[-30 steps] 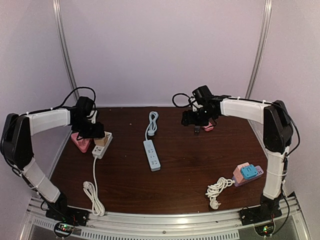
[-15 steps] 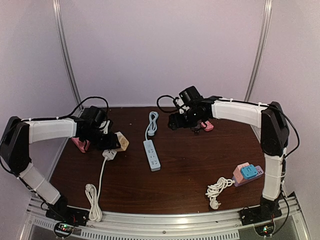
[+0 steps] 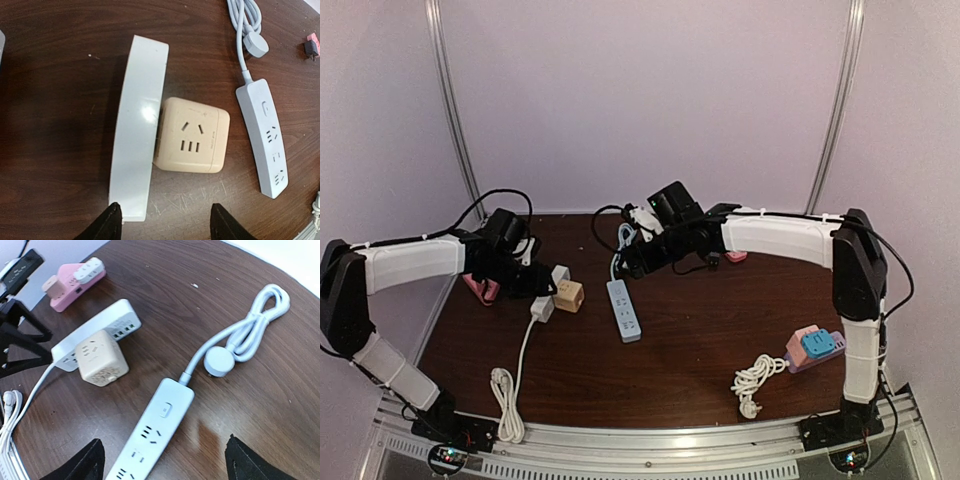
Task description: Pull the plug off the socket
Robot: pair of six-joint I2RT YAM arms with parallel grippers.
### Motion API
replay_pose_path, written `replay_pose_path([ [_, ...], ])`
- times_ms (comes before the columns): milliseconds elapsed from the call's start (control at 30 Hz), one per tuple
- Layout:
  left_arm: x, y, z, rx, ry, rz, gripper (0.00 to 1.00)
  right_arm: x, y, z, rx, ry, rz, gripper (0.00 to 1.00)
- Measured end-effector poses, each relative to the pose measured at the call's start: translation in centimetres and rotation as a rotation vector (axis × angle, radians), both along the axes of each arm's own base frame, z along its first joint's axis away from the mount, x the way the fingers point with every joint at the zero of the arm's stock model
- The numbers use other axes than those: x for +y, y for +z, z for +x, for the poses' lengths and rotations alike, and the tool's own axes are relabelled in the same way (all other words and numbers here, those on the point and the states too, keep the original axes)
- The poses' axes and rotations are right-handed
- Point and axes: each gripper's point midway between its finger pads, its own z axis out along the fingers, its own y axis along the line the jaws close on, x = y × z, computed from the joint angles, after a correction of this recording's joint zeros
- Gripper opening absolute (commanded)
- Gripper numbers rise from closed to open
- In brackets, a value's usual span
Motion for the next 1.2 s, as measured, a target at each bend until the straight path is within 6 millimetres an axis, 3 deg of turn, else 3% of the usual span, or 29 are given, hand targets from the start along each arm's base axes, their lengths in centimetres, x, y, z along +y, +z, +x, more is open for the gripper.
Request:
replay_pose_path([
  [167, 2.1, 0.1, 0.5, -0.005, 0.03, 0.034, 0.61, 4.0, 1.0, -2.5, -0.1, 0.167, 0.031, 0.87],
  [367, 3.0, -0.5, 0.0, -0.004, -0.01, 0.061, 0.61, 8.1, -0.9, -4.1, -0.163, 0.3, 0.016, 0.87],
  [500, 2.8, -1.3, -0.5, 0.016, -0.049, 0.065, 0.61, 8.1, -2.1, -3.9, -0.16, 0.314, -0.002, 0.87],
  [667, 2.5, -3.1, -0.7, 0.055, -0.082, 0.087, 0.6, 8.4, -1.9, -3.8, -0.189, 0.327, 0.024, 0.86],
  [833, 2.0, -5.0, -1.0, 0.102, -0.118, 0.122, 0.6, 7.0, -3.9, -4.8, -0.187, 0.343, 0.017, 0.87],
  [967, 1.7, -5.6, -1.0, 0.113, -0.132, 0.132, 0.54, 5.9, -4.6, -5.9, -0.2, 0.365, 0.021, 0.87],
  [1200, 1.2, -6.3, -0.7, 0.11, -0.14, 0.139, 0.37, 5.8, -3.1, -7.0, -0.294, 0.422, 0.094, 0.87],
])
